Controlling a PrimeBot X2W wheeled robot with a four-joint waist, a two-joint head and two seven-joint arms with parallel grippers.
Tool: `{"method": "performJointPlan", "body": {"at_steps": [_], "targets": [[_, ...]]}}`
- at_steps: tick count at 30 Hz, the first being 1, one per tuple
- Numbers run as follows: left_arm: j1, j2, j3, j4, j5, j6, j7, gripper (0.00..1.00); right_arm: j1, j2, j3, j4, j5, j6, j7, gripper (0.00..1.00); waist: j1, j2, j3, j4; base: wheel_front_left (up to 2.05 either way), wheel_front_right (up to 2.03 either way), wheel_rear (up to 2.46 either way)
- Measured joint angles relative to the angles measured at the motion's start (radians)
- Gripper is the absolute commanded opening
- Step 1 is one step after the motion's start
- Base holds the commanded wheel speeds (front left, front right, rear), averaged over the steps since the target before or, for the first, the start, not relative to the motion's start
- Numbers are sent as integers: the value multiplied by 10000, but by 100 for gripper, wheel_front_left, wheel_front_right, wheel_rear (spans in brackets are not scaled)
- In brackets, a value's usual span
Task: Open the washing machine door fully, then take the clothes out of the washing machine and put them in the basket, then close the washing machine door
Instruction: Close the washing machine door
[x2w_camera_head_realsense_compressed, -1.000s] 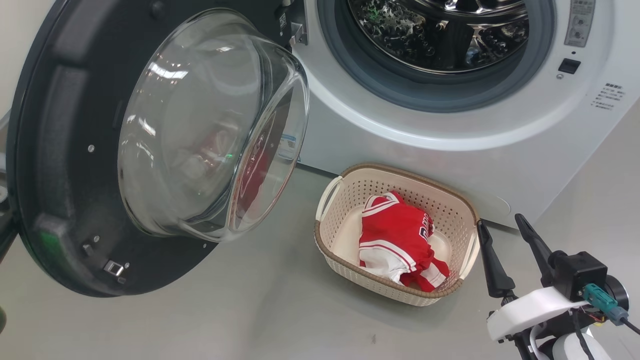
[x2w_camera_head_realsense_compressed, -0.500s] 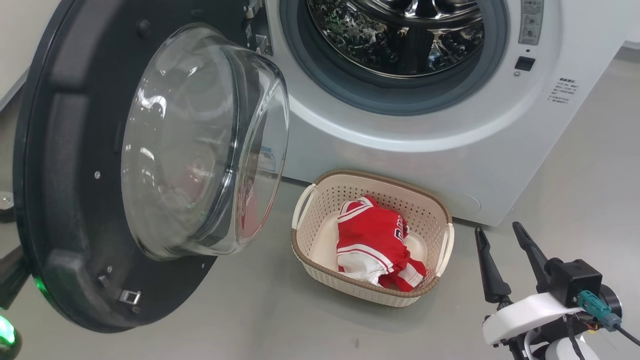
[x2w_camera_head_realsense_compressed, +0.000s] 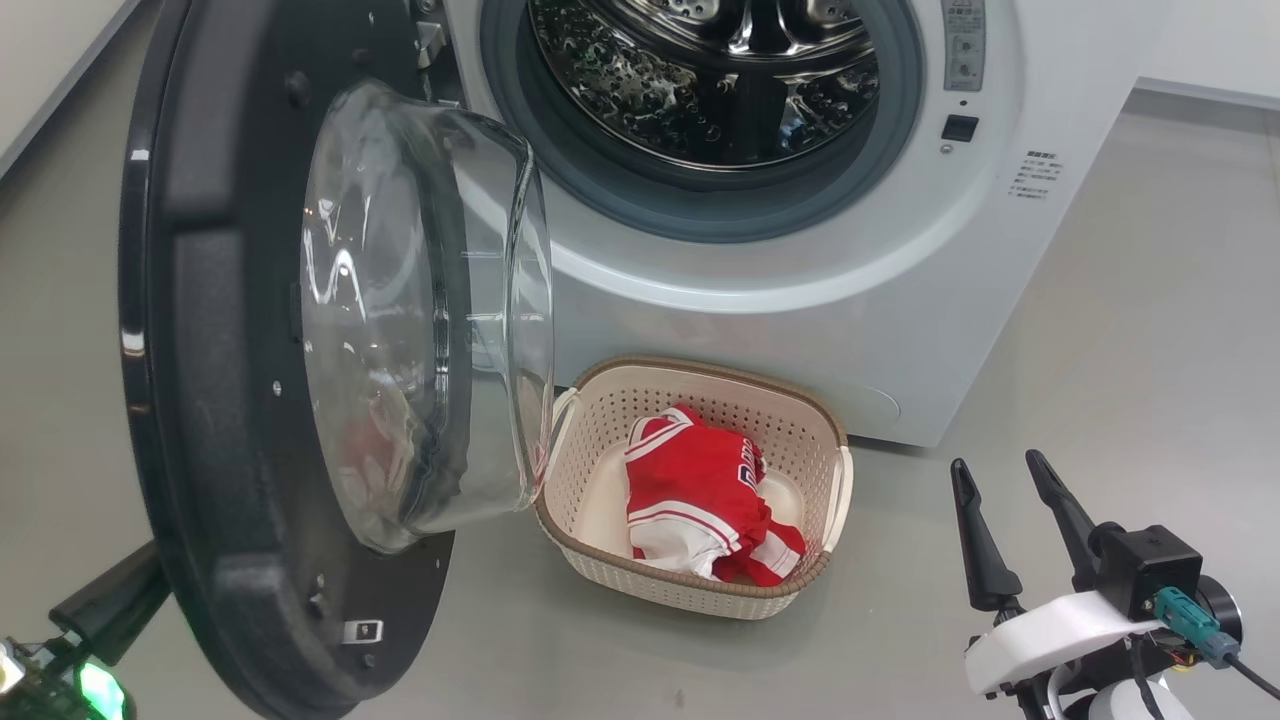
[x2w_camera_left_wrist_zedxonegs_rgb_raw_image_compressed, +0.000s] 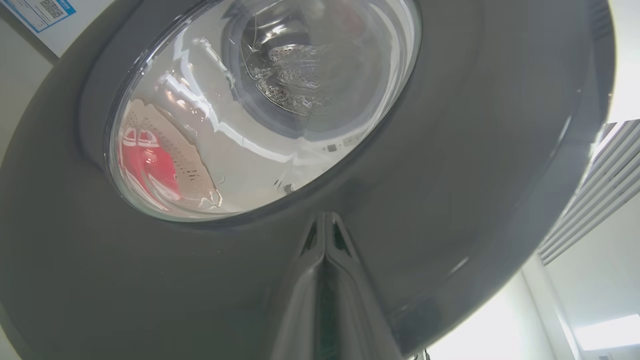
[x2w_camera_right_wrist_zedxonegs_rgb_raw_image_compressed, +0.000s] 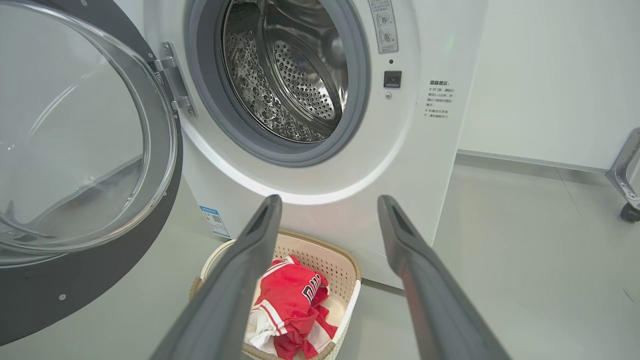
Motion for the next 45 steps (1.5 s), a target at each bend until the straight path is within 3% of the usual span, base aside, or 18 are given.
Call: {"method": "performJointPlan", "body": {"at_steps": [13,30,45], "targets": [[266,-439,-596,-932,-98,0,305,0,-26,71,163,92,-2,10,-69,100,0,0,6,-1106,0,0,0],[57,-744,-903,-1404,-155,15,282,0,-197,192,198,117,-2,6,-171,100,0,0,378,-3258,0,0,0],[-1881,-874,-1329,-966,-52,598,12,0,-550,270,50,105,113,15,-349,100,0,0,1299,-4802,0,0,0]]}}
